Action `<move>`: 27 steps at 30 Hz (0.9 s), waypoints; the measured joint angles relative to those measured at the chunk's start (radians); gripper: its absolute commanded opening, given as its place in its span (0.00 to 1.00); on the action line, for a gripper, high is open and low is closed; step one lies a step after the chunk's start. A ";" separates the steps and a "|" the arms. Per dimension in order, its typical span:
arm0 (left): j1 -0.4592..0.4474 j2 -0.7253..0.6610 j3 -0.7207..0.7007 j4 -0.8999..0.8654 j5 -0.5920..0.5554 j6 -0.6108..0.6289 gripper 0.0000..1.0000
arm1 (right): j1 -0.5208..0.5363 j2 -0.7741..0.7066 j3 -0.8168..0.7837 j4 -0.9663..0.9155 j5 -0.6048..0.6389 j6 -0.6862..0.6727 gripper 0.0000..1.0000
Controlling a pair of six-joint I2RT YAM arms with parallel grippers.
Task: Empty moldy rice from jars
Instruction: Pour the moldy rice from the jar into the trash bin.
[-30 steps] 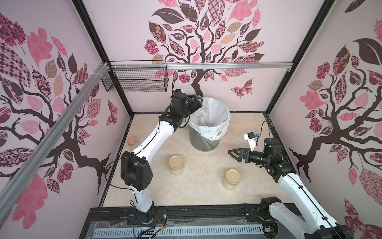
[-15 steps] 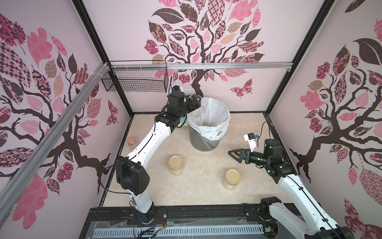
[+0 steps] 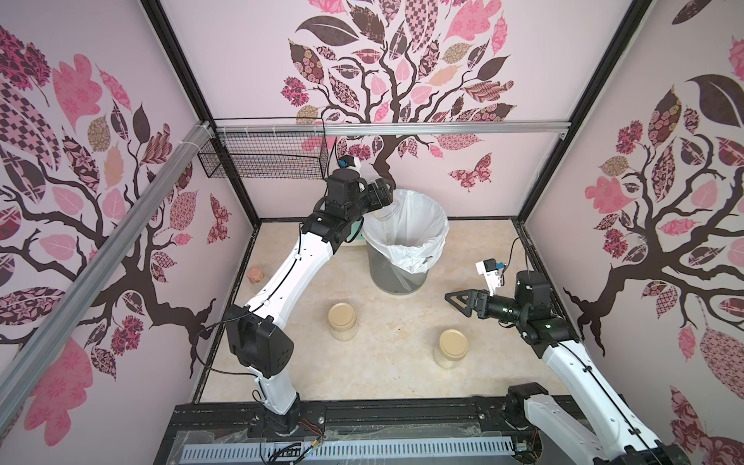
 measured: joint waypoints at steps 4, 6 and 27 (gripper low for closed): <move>-0.008 0.020 0.006 0.003 -0.004 0.040 0.59 | 0.000 -0.005 0.000 -0.012 0.000 -0.001 0.99; -0.013 0.031 0.006 0.003 -0.010 0.063 0.59 | 0.000 -0.005 0.000 -0.014 0.000 -0.001 1.00; -0.069 0.070 0.072 -0.011 -0.053 0.304 0.59 | 0.000 -0.020 -0.015 -0.015 -0.001 0.000 0.99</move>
